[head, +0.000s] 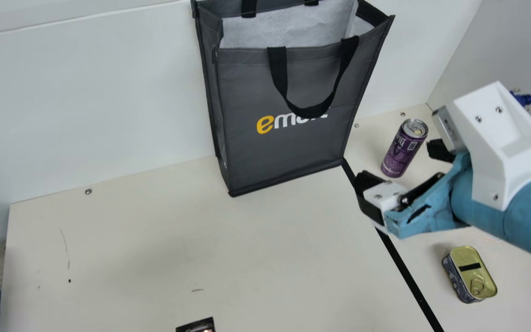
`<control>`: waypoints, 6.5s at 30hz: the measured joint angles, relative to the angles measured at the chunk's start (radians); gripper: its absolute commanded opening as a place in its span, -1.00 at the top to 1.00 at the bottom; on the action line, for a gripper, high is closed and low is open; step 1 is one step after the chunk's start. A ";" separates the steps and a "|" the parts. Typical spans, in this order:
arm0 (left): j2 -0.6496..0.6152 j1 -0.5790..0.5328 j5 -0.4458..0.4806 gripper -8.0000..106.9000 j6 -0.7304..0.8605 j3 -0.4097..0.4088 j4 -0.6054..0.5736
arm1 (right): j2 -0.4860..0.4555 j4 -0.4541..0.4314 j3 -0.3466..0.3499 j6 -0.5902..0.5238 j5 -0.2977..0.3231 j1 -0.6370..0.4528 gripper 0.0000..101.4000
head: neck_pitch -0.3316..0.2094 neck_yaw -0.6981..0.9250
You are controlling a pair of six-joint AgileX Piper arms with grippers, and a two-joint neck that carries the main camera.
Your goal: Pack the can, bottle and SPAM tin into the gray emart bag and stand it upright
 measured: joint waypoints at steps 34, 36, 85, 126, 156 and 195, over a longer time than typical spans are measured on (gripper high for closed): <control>0.000 0.000 0.000 -0.71 0.000 0.000 0.000 | 0.330 0.089 -0.409 -0.411 0.017 -0.075 -0.87 | 0.002 0.002; 0.000 0.000 0.000 -0.71 0.000 0.000 0.000 | 0.349 0.099 -0.433 -0.444 0.017 -0.080 -0.87 | 0.000 0.000; 0.000 0.000 0.000 -0.71 0.000 0.000 0.000 | 0.697 0.428 -0.712 -0.979 0.016 -0.143 -0.87 | 0.000 0.002; 0.000 0.000 0.000 -0.71 0.000 0.000 0.000 | 0.831 0.527 -0.669 -1.186 0.016 -0.133 1.00 | 0.002 0.002; 0.000 0.000 0.000 -0.71 0.000 0.000 0.000 | 0.693 0.522 -0.641 -1.129 0.018 -0.107 1.00 | 0.000 0.002; 0.000 0.000 0.000 -0.71 0.000 0.000 0.000 | 0.346 0.510 -0.437 -1.116 0.017 -0.059 1.00 | 0.000 0.002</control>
